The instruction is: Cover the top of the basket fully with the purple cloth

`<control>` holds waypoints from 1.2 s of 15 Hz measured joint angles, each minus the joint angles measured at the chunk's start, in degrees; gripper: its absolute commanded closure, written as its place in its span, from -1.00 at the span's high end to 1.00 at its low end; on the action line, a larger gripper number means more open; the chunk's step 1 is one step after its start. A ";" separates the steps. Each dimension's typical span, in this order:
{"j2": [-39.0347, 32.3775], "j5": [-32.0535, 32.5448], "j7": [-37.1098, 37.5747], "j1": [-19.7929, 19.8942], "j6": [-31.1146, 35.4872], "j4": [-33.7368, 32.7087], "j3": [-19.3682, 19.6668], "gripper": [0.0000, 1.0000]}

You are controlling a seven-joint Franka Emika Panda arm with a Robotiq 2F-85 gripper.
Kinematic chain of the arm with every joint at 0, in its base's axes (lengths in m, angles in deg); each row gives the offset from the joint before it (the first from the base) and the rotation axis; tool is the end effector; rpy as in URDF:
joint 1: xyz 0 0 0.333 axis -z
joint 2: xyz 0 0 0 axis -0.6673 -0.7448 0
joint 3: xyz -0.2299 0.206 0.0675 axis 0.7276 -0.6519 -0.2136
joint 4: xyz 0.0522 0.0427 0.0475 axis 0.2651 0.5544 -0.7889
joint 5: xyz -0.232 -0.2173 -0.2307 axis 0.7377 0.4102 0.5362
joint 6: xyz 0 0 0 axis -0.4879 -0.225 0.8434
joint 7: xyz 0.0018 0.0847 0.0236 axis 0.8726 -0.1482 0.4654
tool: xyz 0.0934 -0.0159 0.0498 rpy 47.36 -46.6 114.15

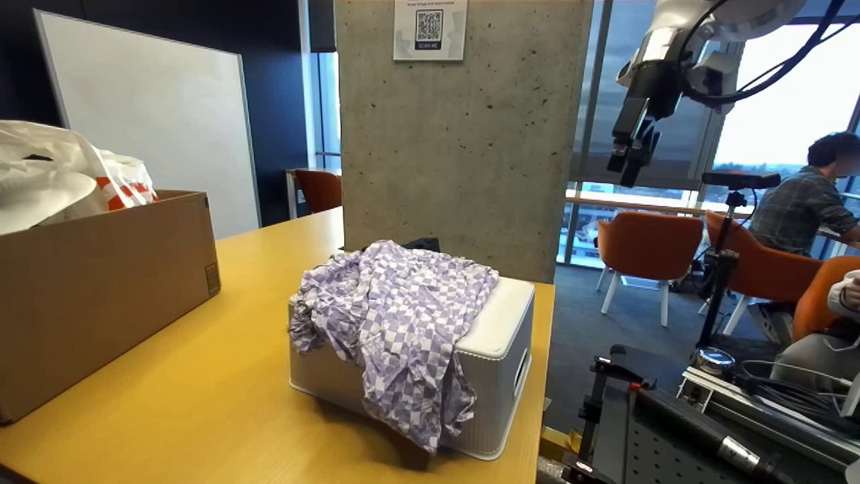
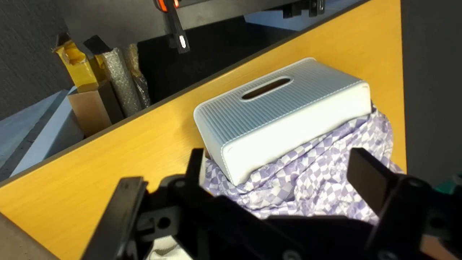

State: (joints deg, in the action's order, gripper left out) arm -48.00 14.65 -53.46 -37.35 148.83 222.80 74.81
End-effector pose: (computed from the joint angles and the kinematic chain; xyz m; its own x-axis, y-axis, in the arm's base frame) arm 0.3627 -0.1697 0.4673 0.9757 -0.1978 0.0946 -0.1625 -0.9420 -0.2936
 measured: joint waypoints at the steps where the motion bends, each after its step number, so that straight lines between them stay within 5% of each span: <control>1: -2.45 -1.72 -0.47 -0.01 2.56 -0.34 0.10 1.00; 8: -21.71 -16.48 -10.64 -2.80 20.03 -2.74 -1.37 1.00; 18: -40.18 -24.78 -16.42 -1.41 28.94 -15.66 -14.38 1.00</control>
State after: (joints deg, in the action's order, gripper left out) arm -88.17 -10.13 -69.88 -38.76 177.76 207.15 60.43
